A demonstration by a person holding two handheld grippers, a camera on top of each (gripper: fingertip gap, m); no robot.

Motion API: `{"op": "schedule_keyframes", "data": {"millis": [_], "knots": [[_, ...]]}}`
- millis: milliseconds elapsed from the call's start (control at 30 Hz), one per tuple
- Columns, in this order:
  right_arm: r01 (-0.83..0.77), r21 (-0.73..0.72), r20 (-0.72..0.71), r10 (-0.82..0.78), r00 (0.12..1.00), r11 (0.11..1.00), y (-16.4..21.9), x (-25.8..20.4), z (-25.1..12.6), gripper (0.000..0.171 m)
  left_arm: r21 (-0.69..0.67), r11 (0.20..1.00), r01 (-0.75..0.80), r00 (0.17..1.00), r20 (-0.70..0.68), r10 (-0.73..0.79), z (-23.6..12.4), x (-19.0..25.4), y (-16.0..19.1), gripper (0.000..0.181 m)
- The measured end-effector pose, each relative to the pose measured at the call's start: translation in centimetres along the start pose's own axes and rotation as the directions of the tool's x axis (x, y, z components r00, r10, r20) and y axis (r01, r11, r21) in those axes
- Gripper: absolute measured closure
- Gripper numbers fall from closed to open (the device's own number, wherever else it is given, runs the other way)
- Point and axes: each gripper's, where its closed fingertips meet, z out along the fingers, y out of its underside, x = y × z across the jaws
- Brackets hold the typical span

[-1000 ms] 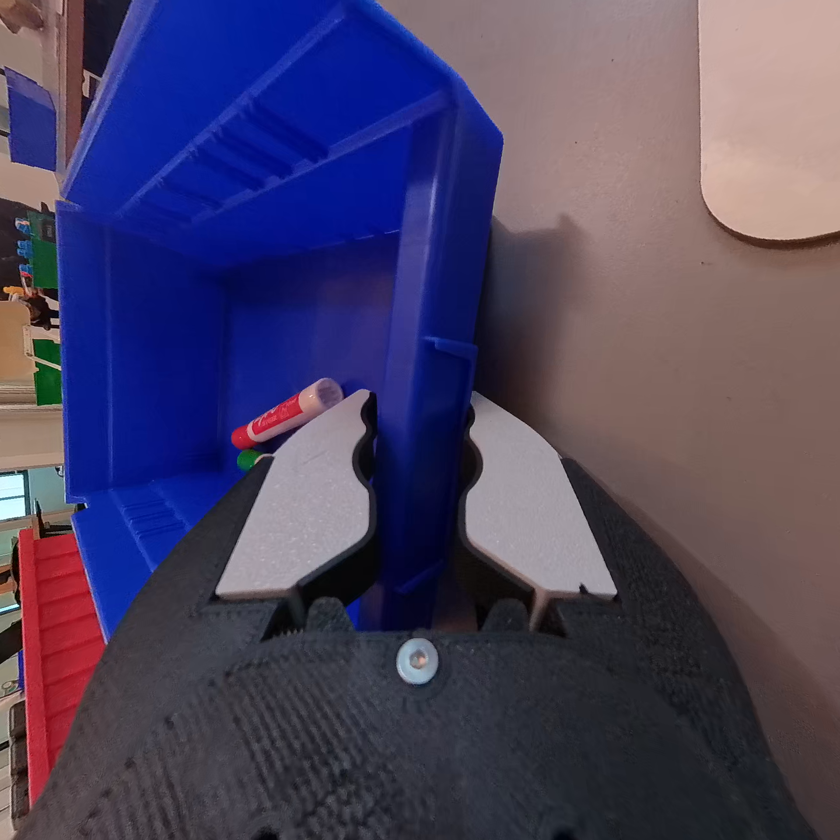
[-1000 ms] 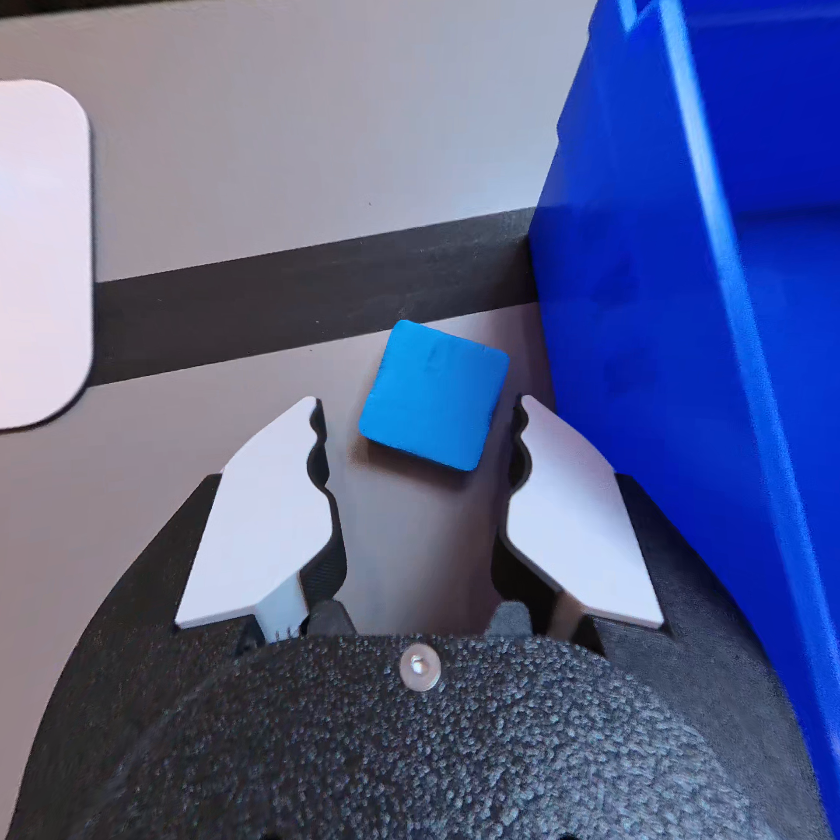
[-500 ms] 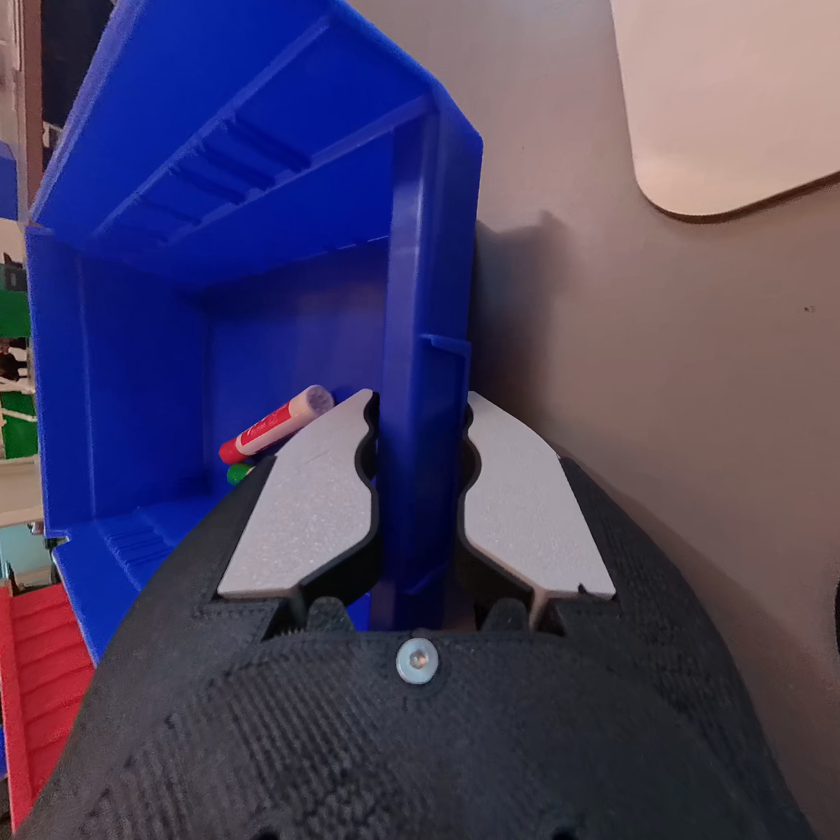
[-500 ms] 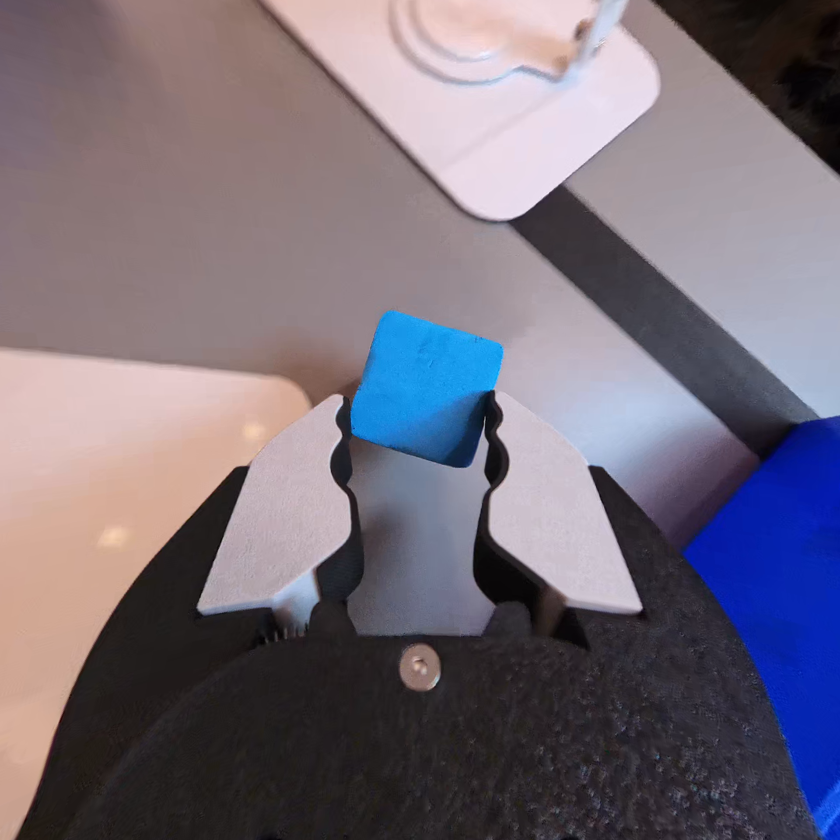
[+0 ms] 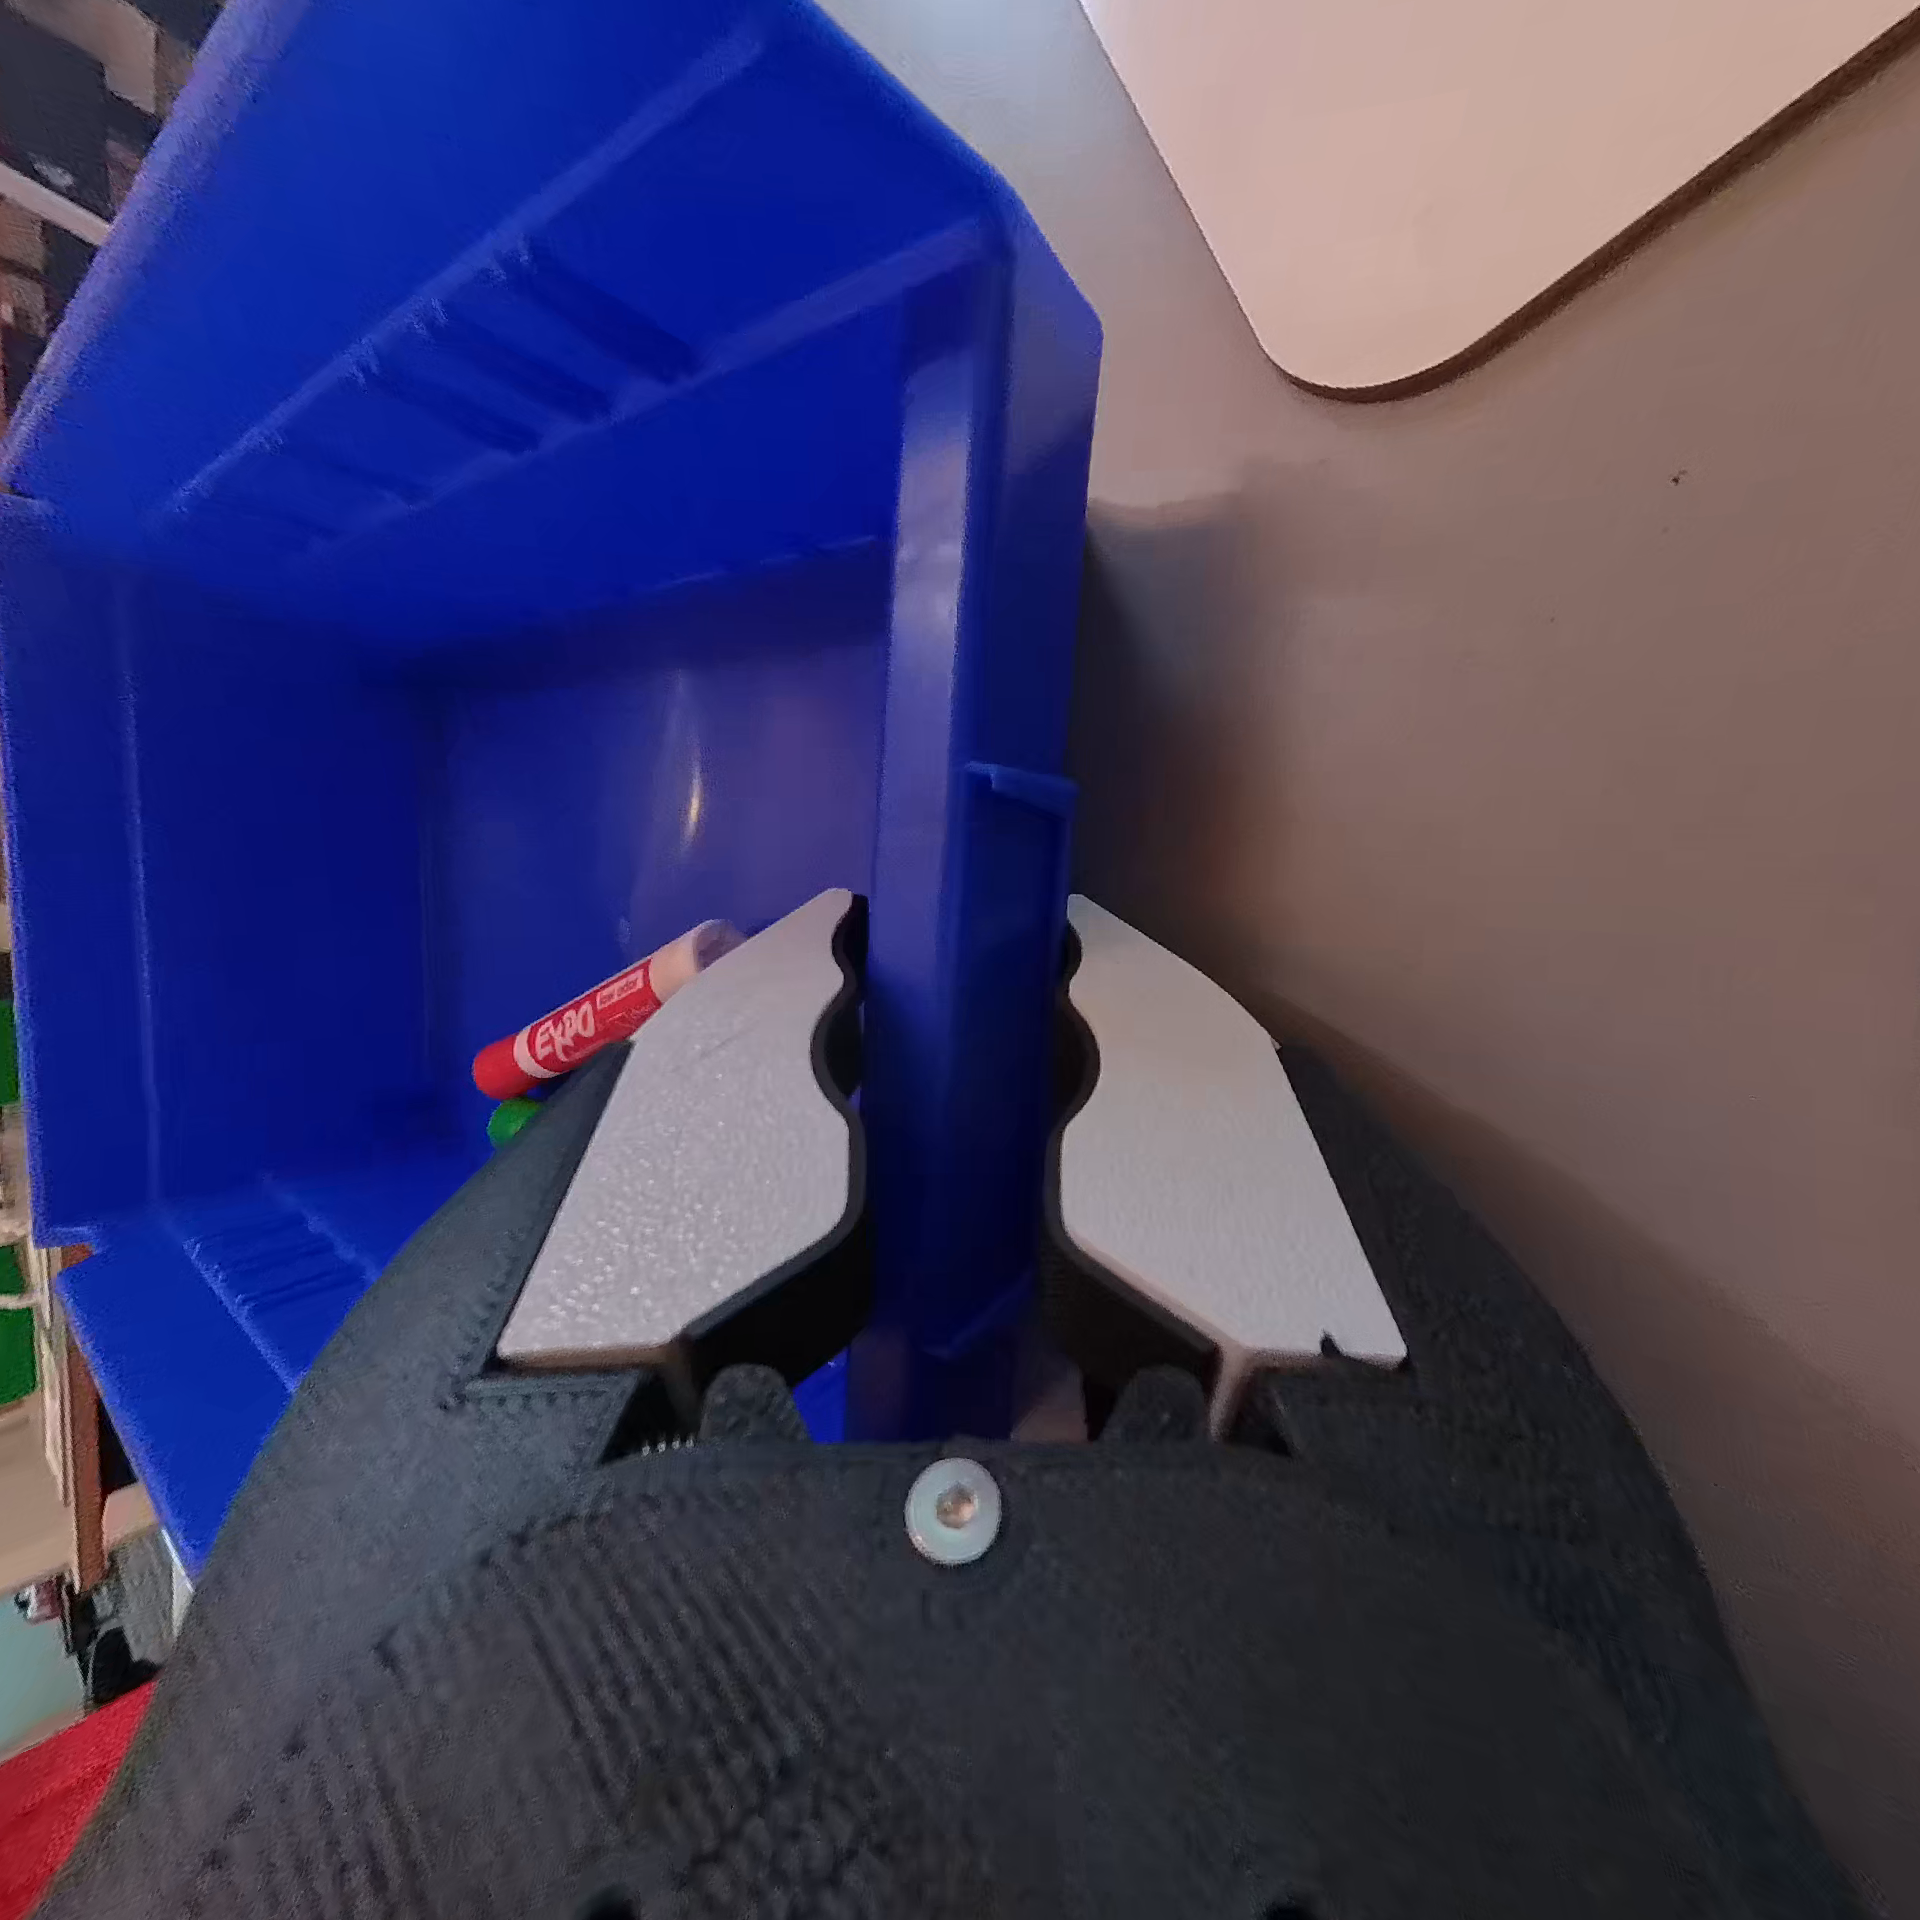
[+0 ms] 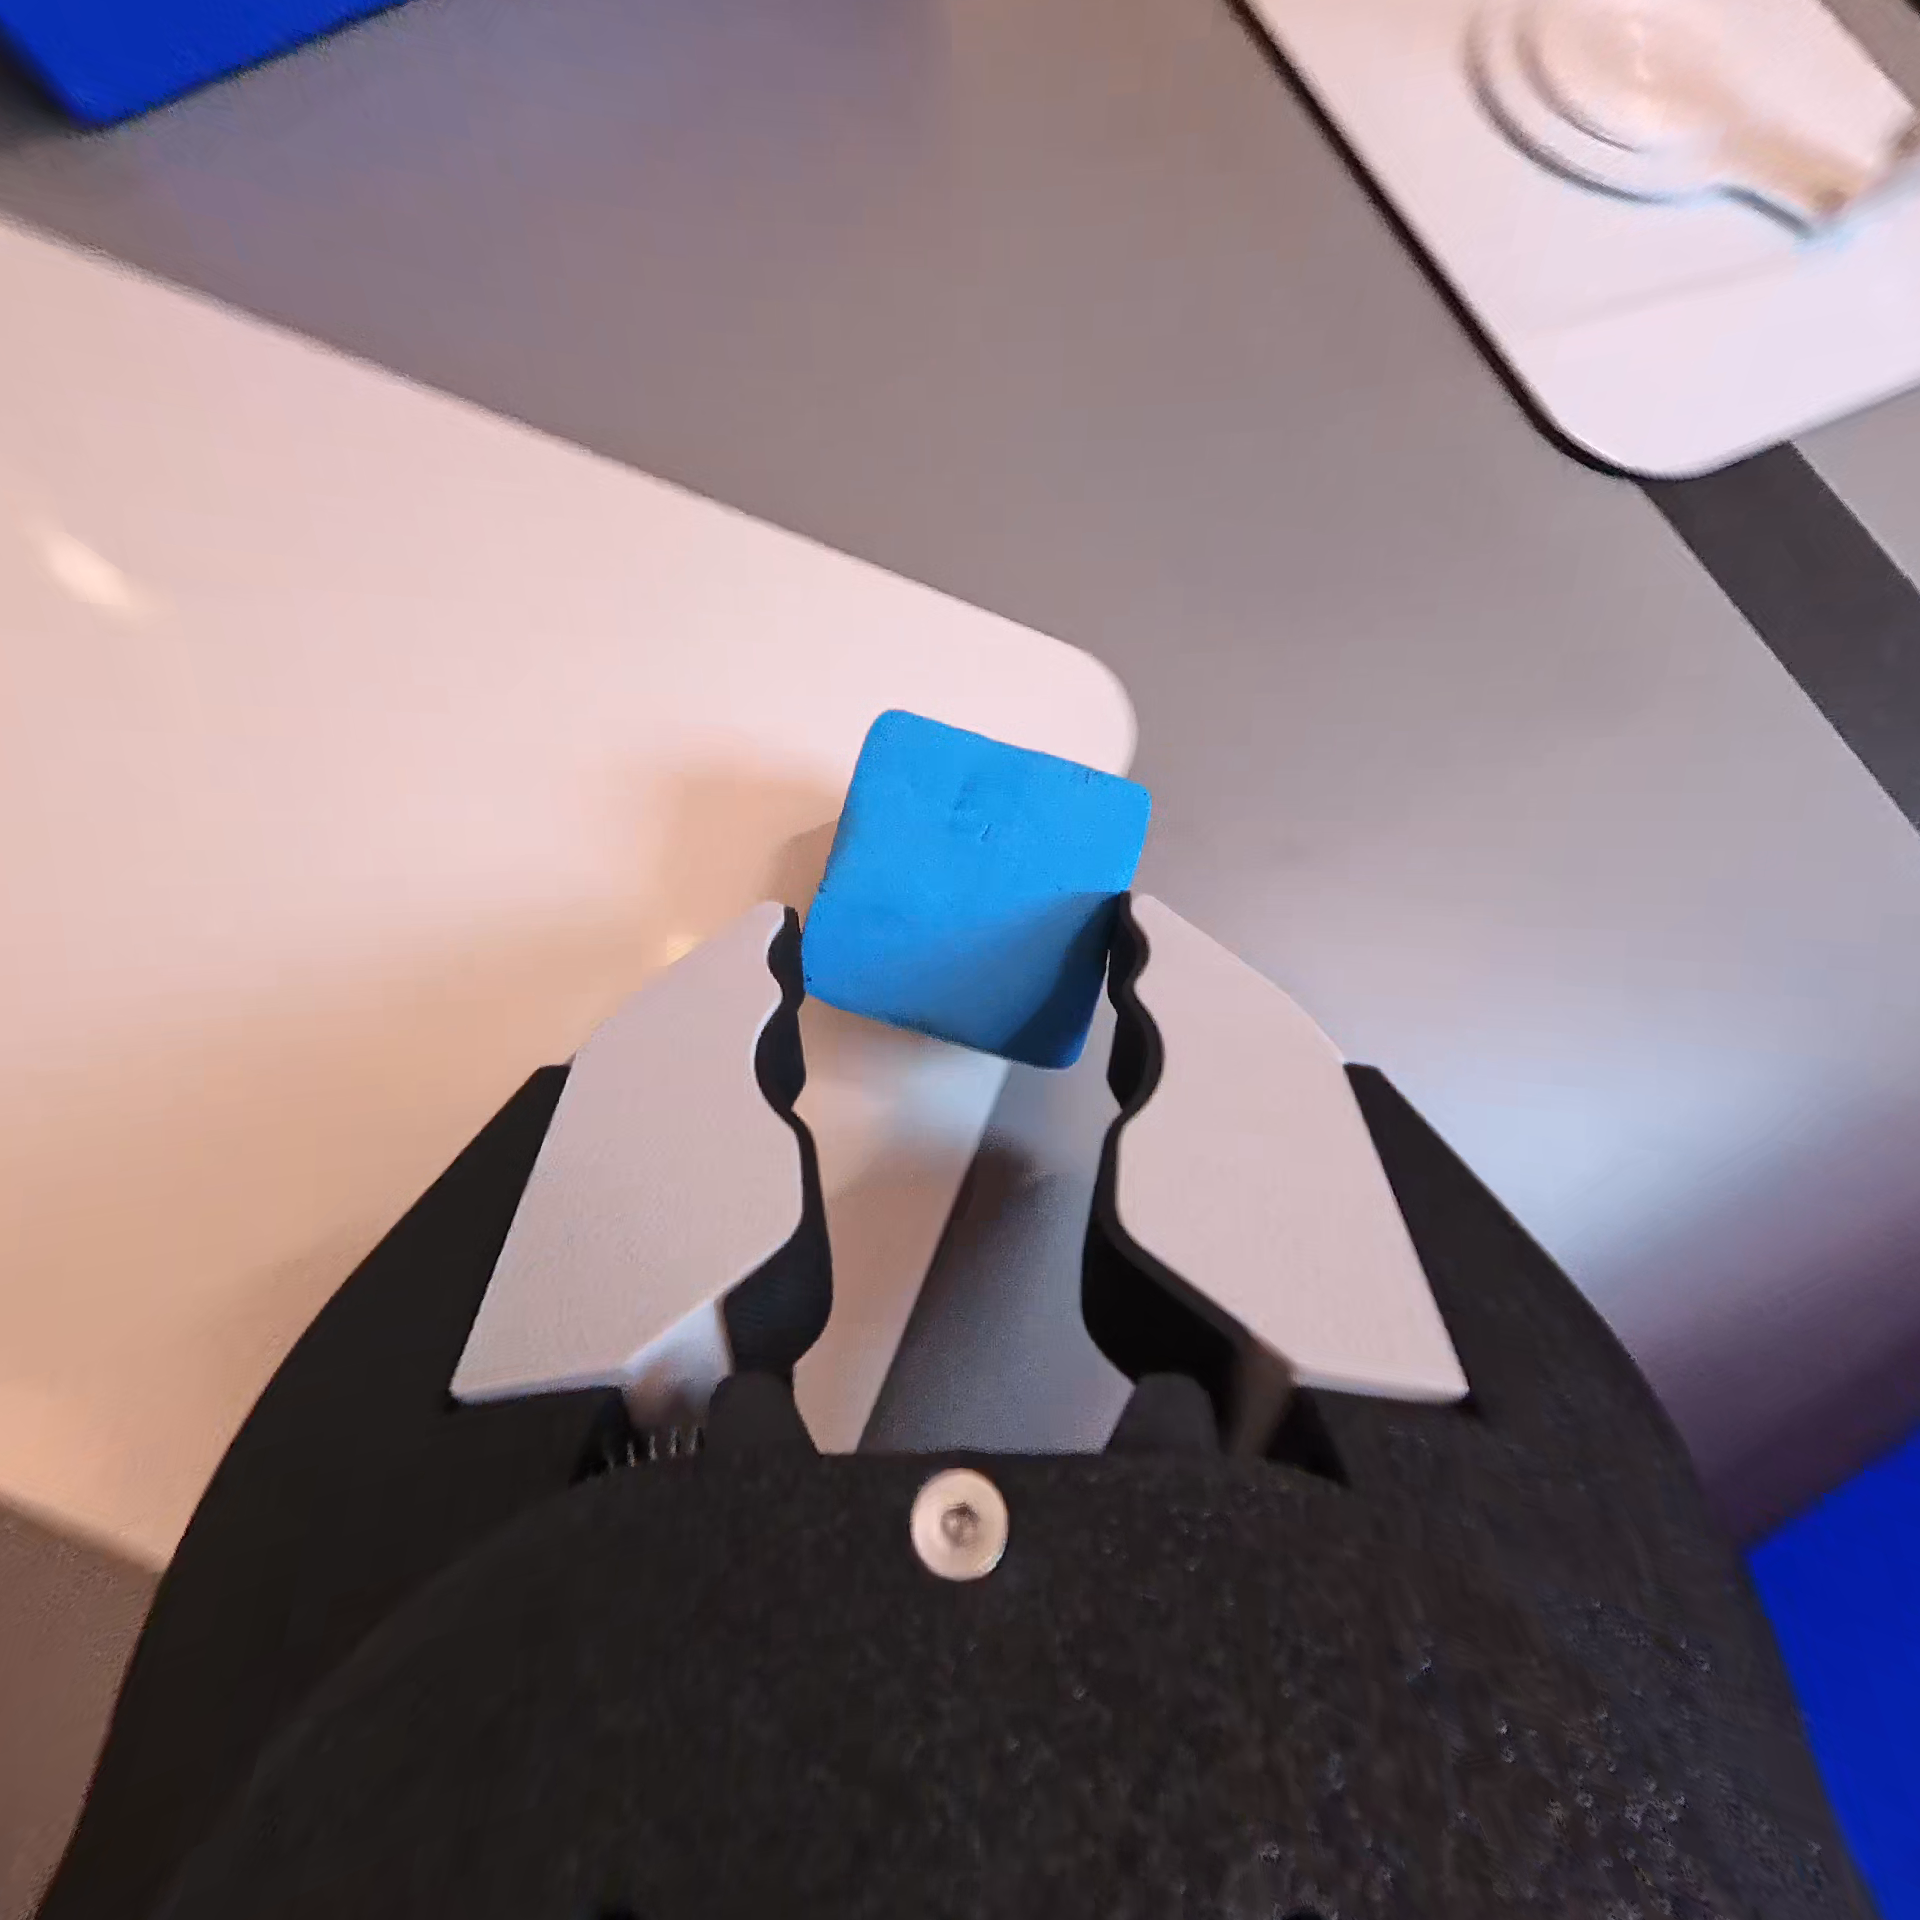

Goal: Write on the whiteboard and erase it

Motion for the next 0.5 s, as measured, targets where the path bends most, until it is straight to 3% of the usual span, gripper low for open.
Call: {"op": "schedule_keyframes", "data": {"millis": [133, 267, 500], "knots": [[0.107, 0.034, 0.118, -0.11, 0.987, 0.994, -0.7, -3.1, -0.7, 0.114, 0.017, 1.0, -0.009, 0.999, -0.033, 0.009, 0.6, -0.6, 0.0, 0.148], [0.13, 0.022, 0.141, -0.132, 0.981, 0.991, -0.3, -3.9, -0.3, 0.114, 0.025, 0.999, -0.041, 0.998, 0.05, 0.04, 1.2, -1.6, -0.2, 0.147], [0.114, -0.065, 0.036, -0.112, 0.993, 0.991, 0.1, -2.5, 1.8, 0.114, 0.045, 0.997, -0.062, 0.976, 0.214, 0.051, 1.1, -2.1, -0.3, 0.142]]}}
